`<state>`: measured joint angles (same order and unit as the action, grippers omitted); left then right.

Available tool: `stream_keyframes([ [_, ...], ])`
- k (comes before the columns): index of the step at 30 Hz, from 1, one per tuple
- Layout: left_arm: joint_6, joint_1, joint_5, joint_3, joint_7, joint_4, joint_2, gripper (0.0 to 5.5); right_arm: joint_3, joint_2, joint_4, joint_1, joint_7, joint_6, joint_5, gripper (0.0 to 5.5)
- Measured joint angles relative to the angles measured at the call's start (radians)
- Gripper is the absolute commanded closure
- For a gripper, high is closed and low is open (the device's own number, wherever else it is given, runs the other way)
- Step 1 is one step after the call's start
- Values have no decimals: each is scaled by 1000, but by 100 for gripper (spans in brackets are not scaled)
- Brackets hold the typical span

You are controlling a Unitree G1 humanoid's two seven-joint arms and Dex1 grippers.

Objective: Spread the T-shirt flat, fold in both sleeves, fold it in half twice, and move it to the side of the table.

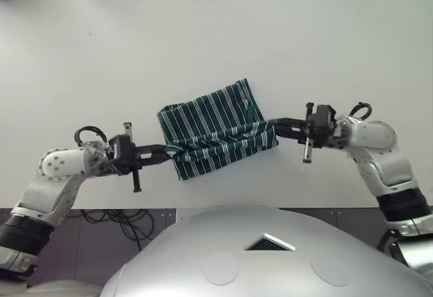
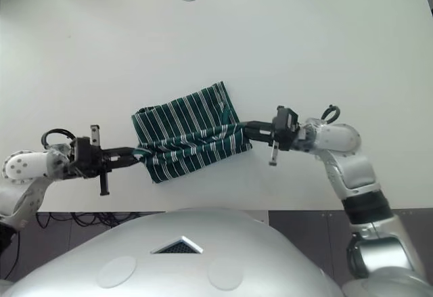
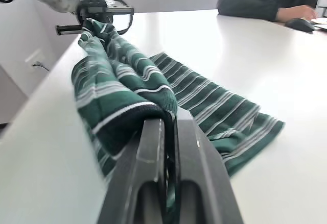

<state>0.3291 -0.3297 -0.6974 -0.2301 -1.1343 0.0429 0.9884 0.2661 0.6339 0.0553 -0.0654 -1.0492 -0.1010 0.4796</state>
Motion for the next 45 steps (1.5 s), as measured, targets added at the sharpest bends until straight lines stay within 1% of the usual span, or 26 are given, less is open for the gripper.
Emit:
stream_keyframes([
  [5, -33, 50, 68, 52, -12, -109, -97, 550, 19, -80, -72, 88, 74, 24, -133, 550],
  [7, -39, 67, 107, 59, -12, -145, -131, 550, 28, -87, -107, 108, 84, 15, -187, 550],
  [8, -40, 73, 128, 62, -13, -159, -145, 550, 30, -114, -126, 113, 97, 6, -213, 523],
  [10, -46, 103, 157, 81, -7, -202, -173, 550, 34, -142, -162, 128, 125, -2, -245, 493],
  [11, -50, 119, 169, 90, 1, -226, -183, 516, 29, -157, -176, 138, 143, -4, -251, 476],
  [12, -60, 140, 178, 107, 15, -256, -198, 504, 22, -159, -193, 149, 159, -5, -255, 456],
  [13, -68, 162, 188, 127, 34, -285, -210, 497, 7, -163, -209, 166, 181, -5, -260, 449],
  [15, -104, 181, 187, 159, 44, -296, -232, 457, -32, -216, -233, 194, 229, 50, -243, 404],
  [16, -117, 183, 186, 167, 45, -295, -244, 447, -39, -237, -240, 205, 246, 76, -236, 393],
  [18, -189, 183, 176, 189, 77, -288, -263, 418, -84, -271, -260, 228, 272, 158, -188, 387],
  [20, -266, 204, 216, 194, 150, -284, -280, 387, -130, -315, -253, 252, 292, 244, -115, 387],
  [21, -297, 211, 232, 193, 174, -278, -286, 374, -139, -317, -245, 256, 292, 268, -96, 387],
  [22, -351, 218, 237, 195, 210, -261, -290, 374, -147, -314, -223, 255, 288, 274, -85, 387],
  [24, -466, 233, 221, 211, 257, -228, -303, 374, -127, -311, -151, 226, 244, 238, -90, 387],
  [25, -522, 237, 203, 226, 274, -217, -310, 374, -99, -308, -104, 197, 210, 211, -94, 387],
  [28, -639, 251, 187, 256, 321, -191, -325, 374, 29, -304, 38, 80, 96, 133, -121, 387],
  [32, -738, 261, 165, 297, 364, -165, -349, 374, 137, -305, 62, 49, 98, 58, -257, 387],
  [34, -812, 256, 82, 350, 380, -131, -384, 374, 191, -321, -33, 86, 183, 24, -396, 387],
  [35, -846, 254, 29, 388, 384, -103, -405, 374, 213, -349, -112, 117, 244, 16, -477, 387],
  [36, -870, 254, -9, 415, 389, -84, -418, 357, 225, -369, -179, 147, 300, 5, -528, 387],
  [39, -891, 253, -92, 478, 394, -30, -463, 315, 200, -492, -400, 282, 485, -5, -579, 387],
  [40, -891, 253, -105, 493, 400, -24, -481, 315, 185, -513, -455, 315, 524, -2, -589, 387],
  [43, -859, 278, -121, 563, 456, -47, -536, 315, 144, -482, -594, 422, 625, -27, -639, 387],
  [45, -804, 337, -118, 594, 497, -75, -574, 315, 94, -386, -663, 478, 661, -43, -645, 387],
])
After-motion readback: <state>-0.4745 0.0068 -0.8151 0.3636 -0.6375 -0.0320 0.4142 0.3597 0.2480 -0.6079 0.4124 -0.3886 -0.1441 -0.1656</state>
